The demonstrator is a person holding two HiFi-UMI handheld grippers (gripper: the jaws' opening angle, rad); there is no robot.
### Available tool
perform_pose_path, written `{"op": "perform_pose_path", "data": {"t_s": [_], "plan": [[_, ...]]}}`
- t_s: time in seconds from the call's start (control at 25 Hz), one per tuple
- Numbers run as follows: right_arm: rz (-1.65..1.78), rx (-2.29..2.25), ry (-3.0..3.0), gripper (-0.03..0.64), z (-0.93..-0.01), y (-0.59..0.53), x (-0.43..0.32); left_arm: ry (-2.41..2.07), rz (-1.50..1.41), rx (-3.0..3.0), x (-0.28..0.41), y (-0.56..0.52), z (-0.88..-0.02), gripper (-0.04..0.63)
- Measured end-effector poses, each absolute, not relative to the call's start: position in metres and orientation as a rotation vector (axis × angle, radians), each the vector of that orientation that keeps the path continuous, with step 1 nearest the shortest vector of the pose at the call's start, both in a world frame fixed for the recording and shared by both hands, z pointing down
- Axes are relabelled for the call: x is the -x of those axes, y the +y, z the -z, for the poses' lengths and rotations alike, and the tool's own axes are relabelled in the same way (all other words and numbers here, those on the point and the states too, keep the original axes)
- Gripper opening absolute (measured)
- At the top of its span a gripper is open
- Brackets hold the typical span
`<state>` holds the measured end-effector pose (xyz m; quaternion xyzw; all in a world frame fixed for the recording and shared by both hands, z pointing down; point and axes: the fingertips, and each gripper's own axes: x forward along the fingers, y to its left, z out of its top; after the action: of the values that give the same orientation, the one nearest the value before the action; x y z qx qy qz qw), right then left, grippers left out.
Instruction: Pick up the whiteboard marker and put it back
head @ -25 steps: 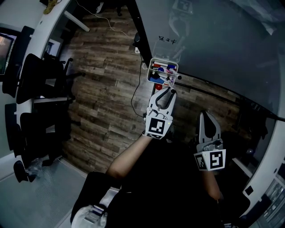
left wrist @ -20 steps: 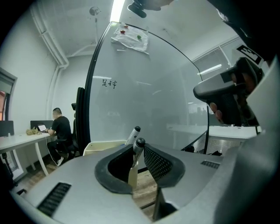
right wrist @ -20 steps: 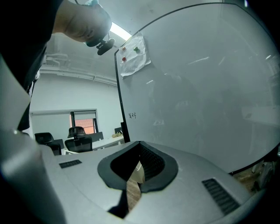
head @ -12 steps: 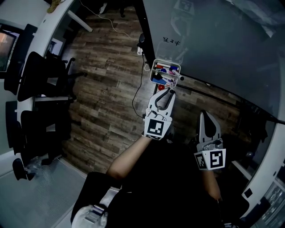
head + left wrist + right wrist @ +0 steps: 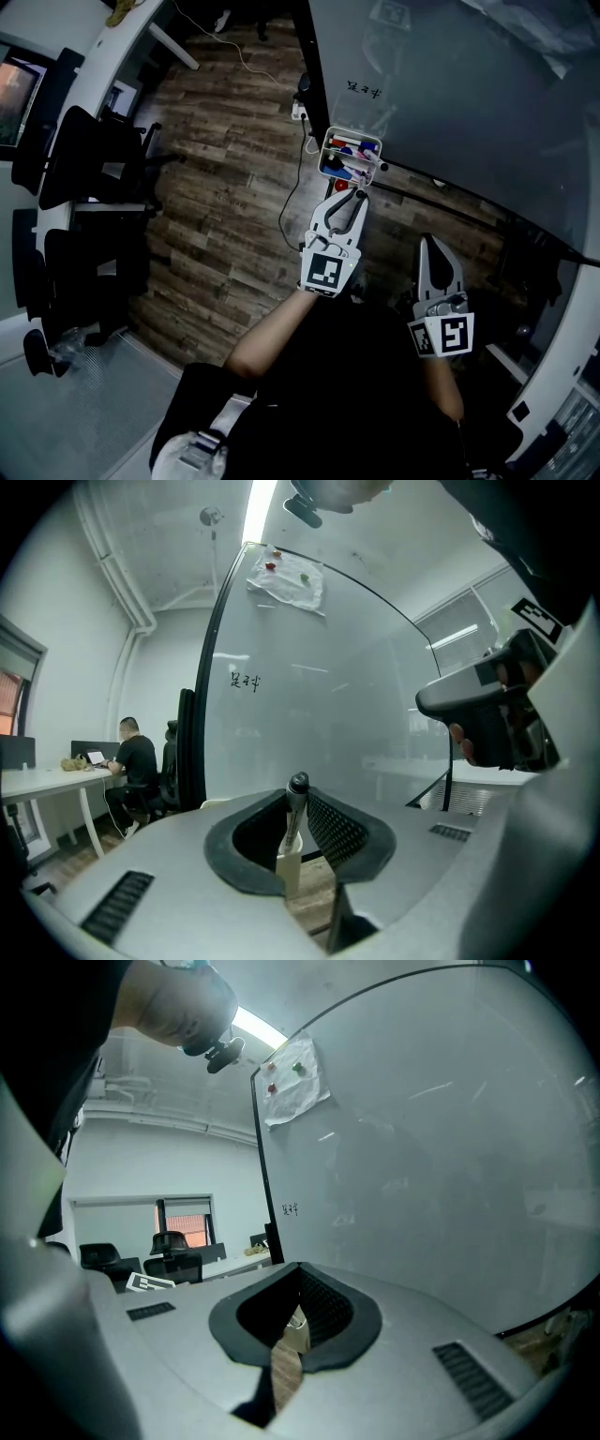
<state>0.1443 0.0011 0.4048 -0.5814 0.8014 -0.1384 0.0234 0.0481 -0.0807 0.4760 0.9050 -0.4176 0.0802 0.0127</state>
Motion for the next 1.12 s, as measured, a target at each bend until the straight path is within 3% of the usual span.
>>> {"op": "perform_pose_path", "data": {"t_s": [1.12], "plan": [[0.365, 1.740, 2.495, 0.014, -0.394, 0.012, -0.145, -1.410, -0.101, -2.795, -0.021, -0.054, -0.413, 0.075]]}}
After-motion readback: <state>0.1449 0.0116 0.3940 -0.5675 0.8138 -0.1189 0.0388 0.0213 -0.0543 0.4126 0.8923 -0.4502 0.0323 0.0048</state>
